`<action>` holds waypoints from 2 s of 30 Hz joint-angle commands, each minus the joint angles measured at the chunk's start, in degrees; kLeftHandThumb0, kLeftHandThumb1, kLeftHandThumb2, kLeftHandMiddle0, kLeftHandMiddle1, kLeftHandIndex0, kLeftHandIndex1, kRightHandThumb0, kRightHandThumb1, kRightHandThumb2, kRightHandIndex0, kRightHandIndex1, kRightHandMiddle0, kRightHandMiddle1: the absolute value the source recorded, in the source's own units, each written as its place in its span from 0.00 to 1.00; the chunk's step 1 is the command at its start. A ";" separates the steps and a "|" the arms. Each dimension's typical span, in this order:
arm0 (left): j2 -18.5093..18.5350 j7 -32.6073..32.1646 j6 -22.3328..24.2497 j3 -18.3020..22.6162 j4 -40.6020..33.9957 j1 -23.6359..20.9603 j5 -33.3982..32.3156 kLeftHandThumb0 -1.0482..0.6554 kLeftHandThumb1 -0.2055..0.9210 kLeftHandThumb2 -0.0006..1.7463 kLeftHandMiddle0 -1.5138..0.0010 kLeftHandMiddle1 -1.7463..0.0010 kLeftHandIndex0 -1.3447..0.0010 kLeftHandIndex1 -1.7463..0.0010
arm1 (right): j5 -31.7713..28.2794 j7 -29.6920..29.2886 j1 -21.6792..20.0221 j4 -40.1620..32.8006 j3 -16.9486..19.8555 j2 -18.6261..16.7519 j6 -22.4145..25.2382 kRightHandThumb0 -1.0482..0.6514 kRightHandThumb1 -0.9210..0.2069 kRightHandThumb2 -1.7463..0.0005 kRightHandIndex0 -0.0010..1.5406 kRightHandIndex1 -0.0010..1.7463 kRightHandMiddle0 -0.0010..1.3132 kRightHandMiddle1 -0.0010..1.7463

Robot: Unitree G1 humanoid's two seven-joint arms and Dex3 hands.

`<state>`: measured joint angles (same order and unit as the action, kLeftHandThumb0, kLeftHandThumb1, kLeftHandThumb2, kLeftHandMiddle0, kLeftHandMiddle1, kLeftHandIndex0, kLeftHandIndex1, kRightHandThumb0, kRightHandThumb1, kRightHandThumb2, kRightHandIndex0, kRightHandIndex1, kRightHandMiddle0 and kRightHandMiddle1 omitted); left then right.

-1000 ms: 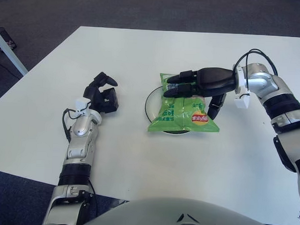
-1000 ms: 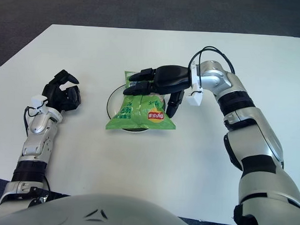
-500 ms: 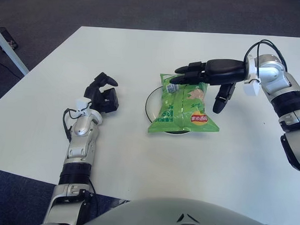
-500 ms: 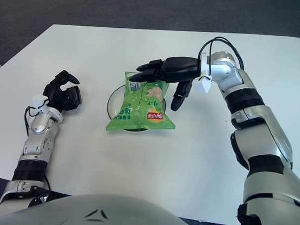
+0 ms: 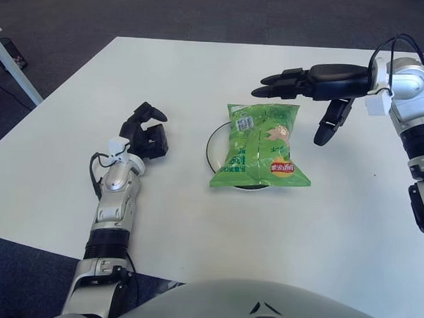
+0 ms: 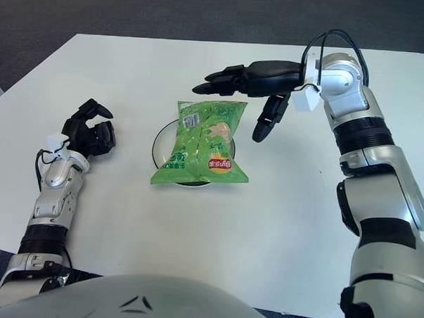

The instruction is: Put the snack into the plate.

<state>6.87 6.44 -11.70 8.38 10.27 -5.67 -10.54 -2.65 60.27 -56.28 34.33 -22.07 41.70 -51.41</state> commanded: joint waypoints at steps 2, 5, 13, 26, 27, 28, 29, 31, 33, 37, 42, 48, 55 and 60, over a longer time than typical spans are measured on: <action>-5.31 -0.74 -0.19 -1.07 8.02 8.62 0.04 0.35 0.51 0.72 0.24 0.00 0.58 0.00 | 2.62 -0.63 0.68 -2.83 2.33 0.95 2.84 0.16 0.39 0.64 0.00 0.00 0.00 0.05; -5.34 -0.77 -0.30 -1.02 8.14 8.58 0.03 0.35 0.51 0.72 0.24 0.00 0.58 0.00 | 4.34 -1.92 1.03 -2.30 3.26 0.92 1.11 0.14 0.36 0.64 0.00 0.00 0.00 0.02; -5.31 -0.90 -0.28 -1.21 7.59 9.06 0.28 0.34 0.51 0.72 0.24 0.00 0.58 0.00 | 13.77 -9.01 -2.62 10.05 3.73 0.04 -10.36 0.08 0.16 0.75 0.00 0.00 0.00 0.00; -5.30 -0.73 -0.61 -1.21 7.81 9.10 0.23 0.34 0.51 0.72 0.24 0.00 0.57 0.00 | 24.96 -21.90 -0.71 17.29 3.48 -0.22 -2.10 0.03 0.01 0.86 0.00 0.00 0.00 0.00; -5.30 -0.71 -0.63 -1.21 7.82 9.11 0.22 0.34 0.50 0.72 0.24 0.00 0.57 0.00 | 25.98 -23.43 -0.74 18.06 3.37 -0.10 -1.52 0.03 0.01 0.86 0.00 0.00 0.00 0.00; -5.29 -0.69 -0.64 -1.21 7.83 9.11 0.21 0.34 0.50 0.72 0.24 0.00 0.57 0.00 | 26.74 -24.58 -0.78 18.62 3.27 -0.01 -1.11 0.03 0.01 0.85 0.00 0.00 0.00 0.00; -5.26 -0.67 -0.61 -1.23 7.80 9.13 0.23 0.34 0.50 0.72 0.24 0.00 0.57 0.00 | 28.52 -27.09 -0.54 18.99 3.03 0.37 -0.44 0.04 0.00 0.83 0.01 0.00 0.00 0.00; -5.23 -0.66 -0.62 -1.26 7.77 9.14 0.27 0.34 0.50 0.72 0.24 0.00 0.57 0.00 | 31.29 -31.02 0.00 19.16 2.61 0.97 0.36 0.05 0.00 0.81 0.02 0.01 0.00 0.00; -5.19 -0.64 -0.66 -1.23 7.74 9.13 0.26 0.34 0.50 0.72 0.23 0.00 0.57 0.00 | 33.73 -34.66 0.64 19.49 2.19 1.40 0.96 0.07 0.00 0.78 0.04 0.02 0.01 0.01; -5.20 -0.67 -0.73 -1.14 7.73 9.11 0.20 0.34 0.50 0.73 0.22 0.00 0.57 0.00 | 37.98 -42.06 1.76 21.50 1.14 1.93 2.47 0.10 0.00 0.74 0.07 0.05 0.01 0.08; -5.05 -0.64 -0.38 -1.05 7.56 9.21 0.12 0.34 0.50 0.73 0.23 0.00 0.57 0.00 | 40.82 -49.45 3.37 25.09 0.35 1.81 6.97 0.14 0.00 0.73 0.12 0.08 0.00 0.21; -4.91 -0.57 -0.24 -1.09 7.37 9.35 0.16 0.34 0.50 0.72 0.23 0.00 0.57 0.00 | 40.92 -55.64 5.64 26.69 0.89 0.69 12.03 0.17 0.01 0.75 0.11 0.23 0.00 0.31; -4.75 -0.17 -0.13 -1.18 7.27 9.54 0.05 0.34 0.50 0.72 0.24 0.00 0.57 0.00 | 35.28 -55.75 10.90 24.14 5.01 -1.91 21.44 0.30 0.28 0.51 0.18 0.59 0.00 0.63; -4.71 0.12 -0.33 -1.10 7.60 9.45 -0.14 0.35 0.51 0.71 0.24 0.00 0.58 0.00 | 29.49 -53.22 14.46 22.55 9.22 -5.36 29.33 0.71 0.31 0.51 0.31 0.83 0.00 0.77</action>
<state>6.89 6.36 -11.75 8.33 10.25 -6.03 -10.52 31.76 5.36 -45.20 58.81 -16.15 39.82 -28.00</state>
